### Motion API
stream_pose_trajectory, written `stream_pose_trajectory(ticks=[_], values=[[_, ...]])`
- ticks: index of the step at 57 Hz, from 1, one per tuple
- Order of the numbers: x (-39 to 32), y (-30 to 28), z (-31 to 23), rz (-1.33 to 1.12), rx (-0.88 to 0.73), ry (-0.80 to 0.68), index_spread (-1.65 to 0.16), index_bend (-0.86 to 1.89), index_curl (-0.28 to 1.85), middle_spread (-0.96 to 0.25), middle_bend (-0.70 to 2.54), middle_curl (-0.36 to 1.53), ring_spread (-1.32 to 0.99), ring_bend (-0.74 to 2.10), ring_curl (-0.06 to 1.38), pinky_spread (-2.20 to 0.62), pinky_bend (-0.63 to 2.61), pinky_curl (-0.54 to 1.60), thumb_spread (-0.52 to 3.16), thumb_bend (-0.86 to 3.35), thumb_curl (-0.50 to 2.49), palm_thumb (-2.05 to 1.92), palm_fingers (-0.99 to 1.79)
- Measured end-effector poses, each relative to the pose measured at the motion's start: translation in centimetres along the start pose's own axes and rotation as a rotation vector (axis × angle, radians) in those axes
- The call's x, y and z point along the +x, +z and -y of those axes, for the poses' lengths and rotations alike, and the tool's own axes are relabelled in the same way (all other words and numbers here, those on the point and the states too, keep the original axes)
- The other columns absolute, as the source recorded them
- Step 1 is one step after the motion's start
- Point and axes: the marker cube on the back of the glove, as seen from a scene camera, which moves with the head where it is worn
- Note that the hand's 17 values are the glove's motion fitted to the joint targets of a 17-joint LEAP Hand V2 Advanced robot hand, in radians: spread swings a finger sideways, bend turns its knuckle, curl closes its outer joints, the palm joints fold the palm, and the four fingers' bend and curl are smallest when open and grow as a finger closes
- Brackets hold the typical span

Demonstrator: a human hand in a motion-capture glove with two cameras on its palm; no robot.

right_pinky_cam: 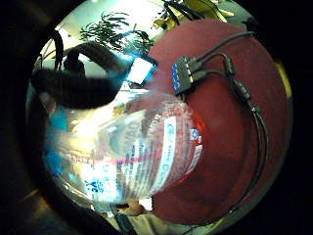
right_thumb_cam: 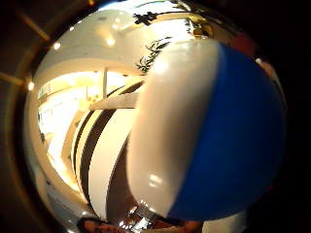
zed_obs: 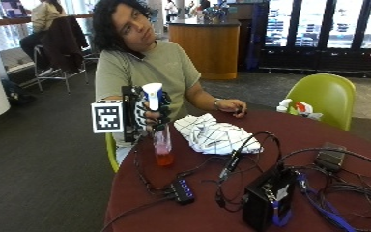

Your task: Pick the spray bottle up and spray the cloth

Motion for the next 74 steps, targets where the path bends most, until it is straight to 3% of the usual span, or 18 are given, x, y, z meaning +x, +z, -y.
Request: stream_pose_trajectory(ticks=[8, 17, 22, 32, 44, 54, 74], values=[[-3.2, -1.9, -0.6, 0.021, 0.096, -0.087, -0.26, 0.18, 0.37, -0.16, 0.42, 0.48, -0.17, 0.5, 0.4, -0.11, 0.26, 0.37, 0.57, 0.0, 0.55, 1.06, 1.26], [-8.5, -1.4, -0.4, -0.004, -0.166, -0.262, -0.27, 0.21, 0.42, -0.2, 0.51, 0.52, -0.2, 0.57, 0.45, -0.23, 0.38, 0.41, 0.46, -0.04, 0.6, 1.01, 1.39], [-12.2, -0.5, -2.1, -0.124, -0.455, -0.12, -0.27, 0.22, 0.45, -0.21, 0.54, 0.53, -0.21, 0.59, 0.46, -0.25, 0.4, 0.42, 0.43, -0.03, 0.62, 0.99, 1.38], [-15.6, 3.2, -3.4, -0.401, -0.837, -0.123, -0.28, 0.23, 0.49, -0.21, 0.57, 0.54, -0.22, 0.61, 0.48, -0.27, 0.44, 0.43, 0.41, -0.03, 0.66, 0.97, 1.36], [-15.7, 8.3, -5.0, -0.796, -1.118, -0.021, -0.27, 0.23, 0.52, -0.21, 0.58, 0.55, -0.21, 0.62, 0.48, -0.25, 0.47, 0.43, 0.41, -0.03, 0.69, 0.97, 1.34], [-11.5, 12.4, -6.1, -1.064, -1.389, 0.179, -0.27, 0.22, 0.54, -0.21, 0.59, 0.55, -0.21, 0.61, 0.48, -0.24, 0.47, 0.43, 0.41, -0.03, 0.71, 0.96, 1.32], [-0.4, 15.6, -8.6, -1.469, -1.485, 0.47, -0.27, 0.2, 0.56, -0.2, 0.59, 0.55, -0.21, 0.6, 0.48, -0.22, 0.47, 0.42, 0.43, -0.03, 0.73, 0.97, 1.31]])
